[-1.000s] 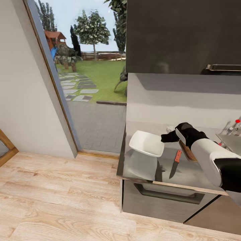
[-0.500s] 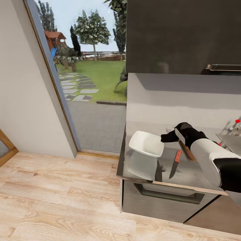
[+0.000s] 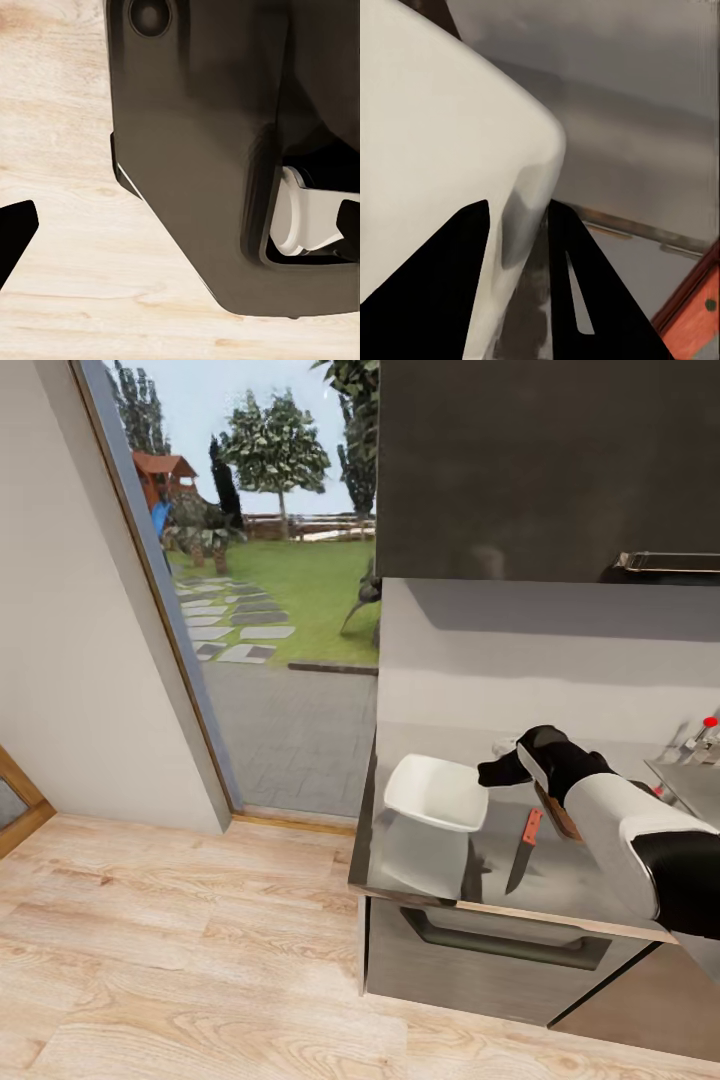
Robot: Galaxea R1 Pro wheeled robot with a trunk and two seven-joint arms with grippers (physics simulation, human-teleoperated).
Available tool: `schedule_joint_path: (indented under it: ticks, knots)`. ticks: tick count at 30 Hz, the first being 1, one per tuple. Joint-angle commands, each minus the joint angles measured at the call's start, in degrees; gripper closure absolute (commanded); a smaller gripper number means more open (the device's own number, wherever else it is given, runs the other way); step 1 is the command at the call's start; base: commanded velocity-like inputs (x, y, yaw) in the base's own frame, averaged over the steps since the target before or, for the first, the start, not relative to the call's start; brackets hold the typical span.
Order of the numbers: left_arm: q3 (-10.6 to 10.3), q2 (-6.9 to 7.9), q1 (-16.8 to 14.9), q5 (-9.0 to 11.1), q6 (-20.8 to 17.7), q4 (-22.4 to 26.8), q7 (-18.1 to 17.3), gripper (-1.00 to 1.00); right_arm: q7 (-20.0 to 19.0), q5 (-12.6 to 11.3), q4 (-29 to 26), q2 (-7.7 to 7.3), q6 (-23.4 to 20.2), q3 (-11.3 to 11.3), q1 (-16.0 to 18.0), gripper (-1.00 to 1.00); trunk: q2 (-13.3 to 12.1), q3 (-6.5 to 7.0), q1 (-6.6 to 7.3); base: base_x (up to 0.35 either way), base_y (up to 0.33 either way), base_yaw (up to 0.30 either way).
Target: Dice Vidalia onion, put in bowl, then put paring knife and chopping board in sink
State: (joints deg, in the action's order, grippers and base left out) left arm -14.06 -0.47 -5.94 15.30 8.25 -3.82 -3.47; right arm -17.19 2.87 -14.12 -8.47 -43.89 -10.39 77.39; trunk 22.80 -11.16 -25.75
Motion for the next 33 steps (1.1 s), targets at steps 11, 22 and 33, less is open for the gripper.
schedule_joint_path:
  ticks: [11, 22, 33]
  knots:
    - [-0.44, -0.06, -0.13, 0.61, 0.46, -0.31, -0.31, -1.00, -0.55, 0.12, -0.12, 0.81, -0.24, -4.26, 0.04, 1.00, 0.12, -0.11, -0.03, 0.000, 0.000, 0.000]
    - [-0.44, -0.06, -0.13, 0.61, 0.46, -0.32, -0.31, -1.00, -0.65, 0.03, -0.12, 0.76, -0.15, -4.20, 0.04, 1.00, 0.12, -0.11, -0.03, 0.000, 0.000, 0.000]
    - [-0.44, -0.06, -0.13, 0.61, 0.46, -0.32, -0.31, -1.00, -0.73, -0.05, -0.12, 0.73, -0.08, -4.20, 0.04, -1.00, 0.12, -0.11, -0.03, 0.000, 0.000, 0.000]
